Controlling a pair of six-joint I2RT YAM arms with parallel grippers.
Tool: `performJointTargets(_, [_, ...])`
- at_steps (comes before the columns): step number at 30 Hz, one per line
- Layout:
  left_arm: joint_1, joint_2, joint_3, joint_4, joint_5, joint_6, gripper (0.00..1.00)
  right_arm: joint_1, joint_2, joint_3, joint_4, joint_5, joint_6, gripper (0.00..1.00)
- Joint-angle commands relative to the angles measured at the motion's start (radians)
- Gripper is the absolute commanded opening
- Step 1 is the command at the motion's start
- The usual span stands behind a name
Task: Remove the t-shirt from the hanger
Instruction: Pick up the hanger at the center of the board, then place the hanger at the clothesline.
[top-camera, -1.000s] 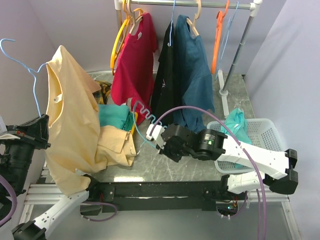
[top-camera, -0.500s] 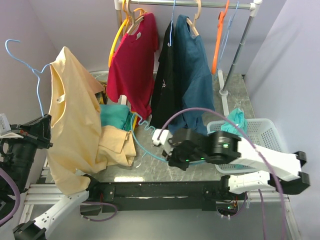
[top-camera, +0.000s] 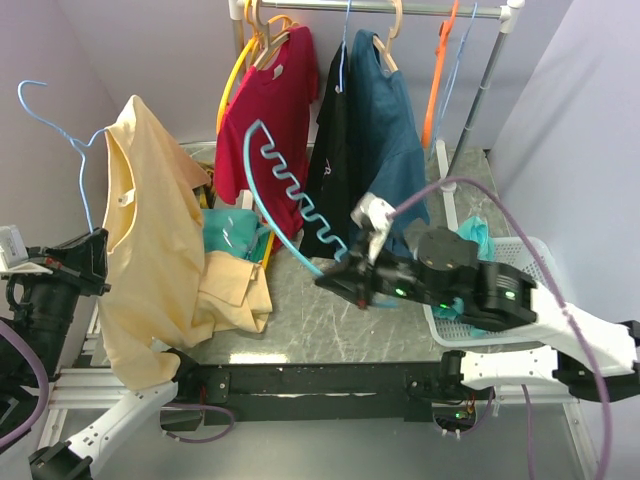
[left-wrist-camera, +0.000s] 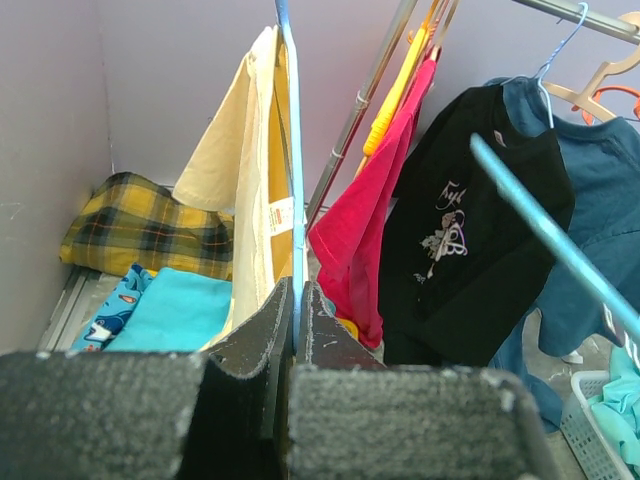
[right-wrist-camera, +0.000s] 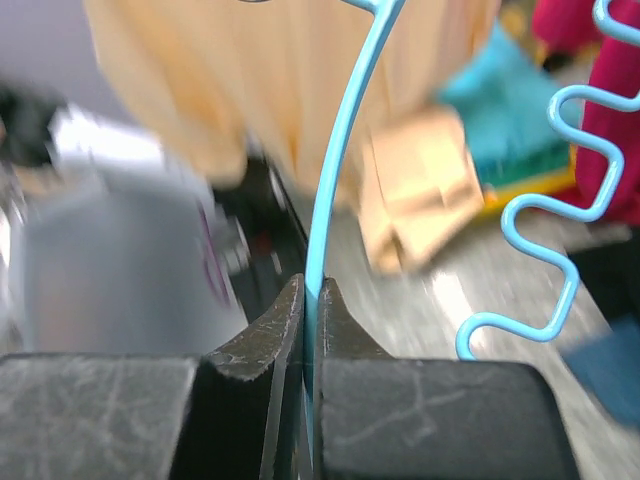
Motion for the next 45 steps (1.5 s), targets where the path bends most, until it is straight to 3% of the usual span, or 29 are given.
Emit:
performJointTargets(1, [0.003, -0.002, 0.005, 0.095, 0.018, -0.012, 0.01, -0.059, 0.079, -0.005, 0.441, 0.050, 0.147, 0.00])
performJointTargets(8, [0.002, -0.001, 0.011, 0.089, 0.021, -0.011, 0.01, -0.218, 0.148, 0.000, 0.653, 0.082, 0.331, 0.00])
performJointTargets(19, [0.002, -0.001, 0.002, 0.087, 0.033, -0.020, 0.01, -0.430, 0.309, 0.039, 0.928, -0.034, 0.502, 0.00])
performJointTargets(27, [0.002, 0.004, 0.014, 0.077, 0.039, -0.026, 0.01, -0.519, 0.459, 0.167, 1.014, -0.056, 0.574, 0.00])
performJointTargets(32, [0.002, 0.007, 0.011, 0.071, 0.048, -0.029, 0.01, -0.586, 0.626, 0.380, 0.964, -0.107, 0.522, 0.00])
performJointTargets(37, [0.002, 0.010, 0.009, 0.058, 0.051, -0.031, 0.01, -0.654, 0.792, 0.550, 0.962, -0.178, 0.575, 0.00])
performJointTargets(45, [0.003, 0.019, 0.020, 0.048, 0.044, -0.029, 0.01, -0.693, 0.866, 0.587, 1.008, -0.180, 0.603, 0.00])
